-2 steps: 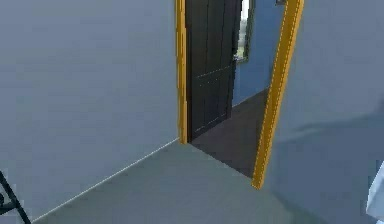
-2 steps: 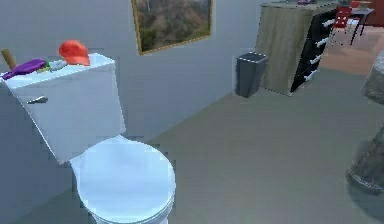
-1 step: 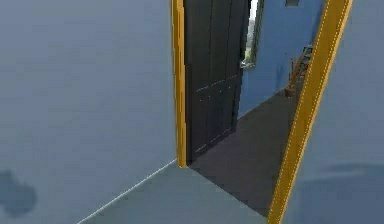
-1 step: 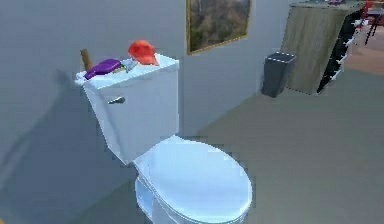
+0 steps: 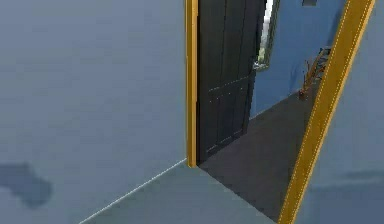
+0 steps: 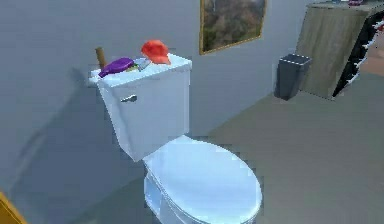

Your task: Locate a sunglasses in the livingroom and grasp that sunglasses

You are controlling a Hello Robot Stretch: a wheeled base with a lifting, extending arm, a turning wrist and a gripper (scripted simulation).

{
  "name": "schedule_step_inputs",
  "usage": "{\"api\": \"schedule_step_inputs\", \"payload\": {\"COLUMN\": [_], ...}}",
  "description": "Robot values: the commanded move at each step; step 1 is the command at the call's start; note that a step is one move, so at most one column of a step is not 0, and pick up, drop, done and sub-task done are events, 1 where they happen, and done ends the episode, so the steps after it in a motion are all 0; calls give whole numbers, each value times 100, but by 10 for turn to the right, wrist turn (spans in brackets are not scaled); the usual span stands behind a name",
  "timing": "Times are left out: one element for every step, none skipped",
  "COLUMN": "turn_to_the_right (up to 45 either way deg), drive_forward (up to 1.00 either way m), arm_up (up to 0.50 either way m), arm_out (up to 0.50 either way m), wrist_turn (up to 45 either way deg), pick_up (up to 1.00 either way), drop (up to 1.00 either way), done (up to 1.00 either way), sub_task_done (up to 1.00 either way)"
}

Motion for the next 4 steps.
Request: {"api": "schedule_step_inputs", "payload": {"turn_to_the_right": [0,0,420,0], "drive_forward": [100,10,0,60], "arm_up": [0,0,0,0], "arm_out": [0,0,0,0], "wrist_turn": [0,0,0,0], "pick_up": [0,0,0,0], "drop": [0,0,0,0], "done": [0,0,0,0], "sub_task_done": [0,0,0,0]}}
